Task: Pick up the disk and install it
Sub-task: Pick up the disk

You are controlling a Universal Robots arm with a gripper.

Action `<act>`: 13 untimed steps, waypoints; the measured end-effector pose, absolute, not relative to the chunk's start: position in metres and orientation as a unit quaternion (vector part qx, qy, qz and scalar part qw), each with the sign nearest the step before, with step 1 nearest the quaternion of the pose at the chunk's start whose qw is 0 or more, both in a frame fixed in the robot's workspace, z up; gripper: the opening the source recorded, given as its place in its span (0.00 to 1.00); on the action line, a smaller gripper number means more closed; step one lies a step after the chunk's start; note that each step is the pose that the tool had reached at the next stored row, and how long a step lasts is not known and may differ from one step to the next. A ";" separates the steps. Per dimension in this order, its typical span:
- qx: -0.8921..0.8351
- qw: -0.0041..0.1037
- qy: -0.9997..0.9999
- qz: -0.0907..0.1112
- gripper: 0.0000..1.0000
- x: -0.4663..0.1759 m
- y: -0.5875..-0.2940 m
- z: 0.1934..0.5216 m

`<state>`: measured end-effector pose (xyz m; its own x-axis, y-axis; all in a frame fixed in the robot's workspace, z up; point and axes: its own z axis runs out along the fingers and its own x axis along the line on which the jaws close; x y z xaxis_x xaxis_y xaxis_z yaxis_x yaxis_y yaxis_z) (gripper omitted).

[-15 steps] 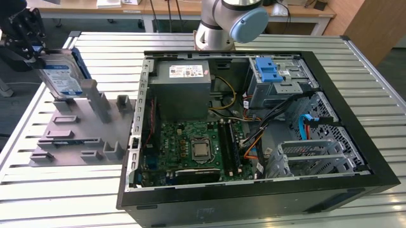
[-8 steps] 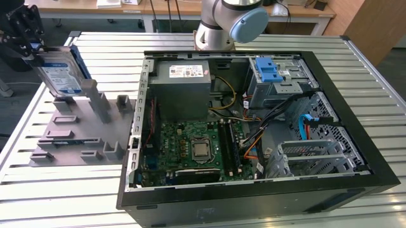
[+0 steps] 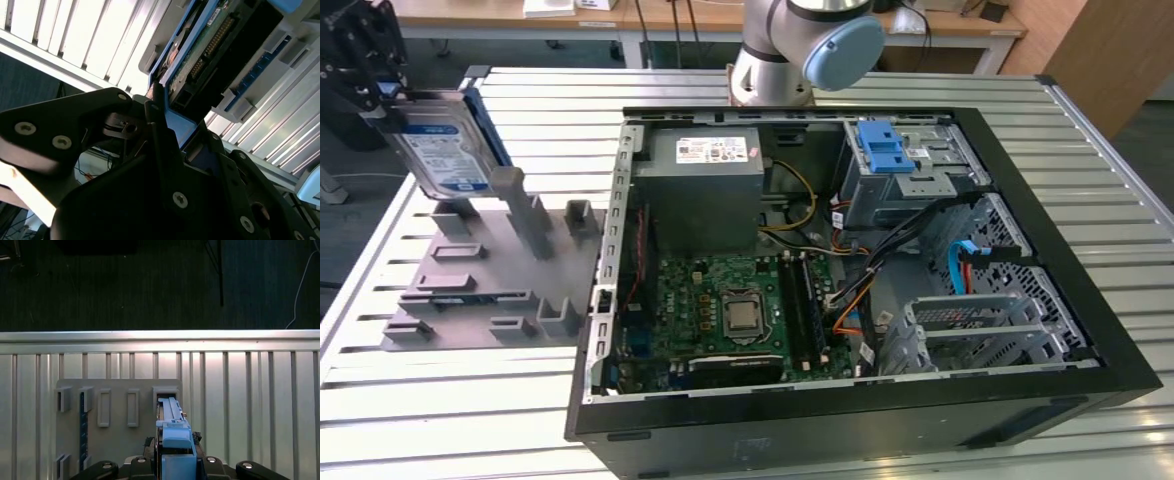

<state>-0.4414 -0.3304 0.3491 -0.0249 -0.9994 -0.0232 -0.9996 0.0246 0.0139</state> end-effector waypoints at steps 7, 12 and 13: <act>-0.698 0.003 0.716 0.013 0.36 -0.441 -0.330 0.357; -0.698 0.003 0.716 0.013 0.36 -0.441 -0.330 0.362; -0.698 0.003 0.716 0.013 0.36 -0.441 -0.330 0.363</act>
<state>-0.4415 -0.3304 0.3626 -0.0249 -0.9994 -0.0232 -0.9996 0.0245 0.0139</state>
